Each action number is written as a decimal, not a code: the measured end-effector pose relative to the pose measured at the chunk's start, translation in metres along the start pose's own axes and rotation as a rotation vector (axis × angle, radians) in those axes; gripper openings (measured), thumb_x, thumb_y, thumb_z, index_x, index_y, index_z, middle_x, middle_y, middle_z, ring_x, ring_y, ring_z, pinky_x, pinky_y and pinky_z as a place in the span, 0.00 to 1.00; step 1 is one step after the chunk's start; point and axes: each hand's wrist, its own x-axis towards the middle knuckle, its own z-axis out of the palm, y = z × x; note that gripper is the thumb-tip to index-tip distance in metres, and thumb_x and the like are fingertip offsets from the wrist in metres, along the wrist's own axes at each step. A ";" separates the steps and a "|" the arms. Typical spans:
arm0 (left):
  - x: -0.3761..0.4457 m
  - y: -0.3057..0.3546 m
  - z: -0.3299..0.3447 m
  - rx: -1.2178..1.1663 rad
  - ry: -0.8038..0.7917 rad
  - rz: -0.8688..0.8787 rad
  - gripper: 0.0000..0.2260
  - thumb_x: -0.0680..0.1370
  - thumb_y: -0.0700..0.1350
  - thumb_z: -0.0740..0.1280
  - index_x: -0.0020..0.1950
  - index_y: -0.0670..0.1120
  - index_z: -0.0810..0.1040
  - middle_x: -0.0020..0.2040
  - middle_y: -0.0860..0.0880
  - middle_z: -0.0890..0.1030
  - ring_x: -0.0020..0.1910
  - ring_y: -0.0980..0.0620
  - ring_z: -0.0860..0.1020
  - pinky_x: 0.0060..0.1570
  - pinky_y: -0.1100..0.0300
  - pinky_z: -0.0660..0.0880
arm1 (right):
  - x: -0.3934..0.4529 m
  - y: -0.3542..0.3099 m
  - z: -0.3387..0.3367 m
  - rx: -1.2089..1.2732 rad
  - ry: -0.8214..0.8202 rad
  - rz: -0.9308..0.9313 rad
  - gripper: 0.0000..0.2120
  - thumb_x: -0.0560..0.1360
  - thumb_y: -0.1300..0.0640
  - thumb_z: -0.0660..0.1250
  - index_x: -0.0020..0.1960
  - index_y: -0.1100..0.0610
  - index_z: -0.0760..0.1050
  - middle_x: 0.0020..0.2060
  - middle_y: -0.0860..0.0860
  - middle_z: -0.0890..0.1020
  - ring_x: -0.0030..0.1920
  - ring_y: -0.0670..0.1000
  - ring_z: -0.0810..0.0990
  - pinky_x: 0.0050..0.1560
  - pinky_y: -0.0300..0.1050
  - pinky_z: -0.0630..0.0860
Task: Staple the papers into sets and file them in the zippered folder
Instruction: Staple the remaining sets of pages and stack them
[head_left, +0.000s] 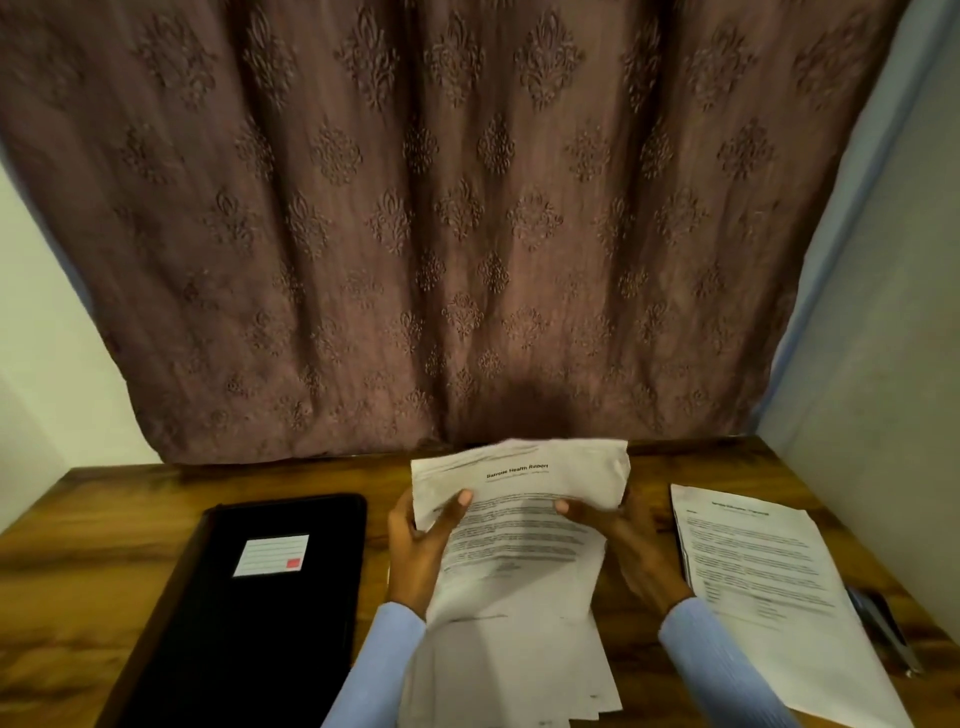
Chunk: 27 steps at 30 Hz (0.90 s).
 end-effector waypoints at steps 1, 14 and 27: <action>-0.002 -0.002 0.001 -0.002 0.003 -0.003 0.09 0.73 0.38 0.69 0.51 0.48 0.78 0.44 0.50 0.85 0.42 0.54 0.84 0.35 0.65 0.78 | -0.002 0.003 -0.001 -0.001 -0.003 0.015 0.34 0.49 0.50 0.81 0.53 0.52 0.76 0.47 0.52 0.84 0.48 0.54 0.83 0.42 0.47 0.81; -0.008 -0.004 0.010 0.072 0.056 0.010 0.05 0.76 0.41 0.67 0.45 0.52 0.76 0.39 0.55 0.83 0.39 0.54 0.82 0.30 0.69 0.76 | -0.002 0.000 0.000 -0.067 0.022 0.028 0.20 0.58 0.65 0.79 0.46 0.54 0.78 0.44 0.51 0.84 0.48 0.55 0.83 0.45 0.50 0.81; -0.001 -0.026 0.012 0.061 0.075 -0.044 0.06 0.75 0.41 0.67 0.48 0.51 0.79 0.41 0.56 0.85 0.43 0.53 0.84 0.38 0.58 0.81 | 0.001 0.012 -0.009 -0.078 -0.013 0.000 0.24 0.53 0.55 0.82 0.47 0.53 0.79 0.44 0.51 0.85 0.46 0.53 0.84 0.42 0.45 0.81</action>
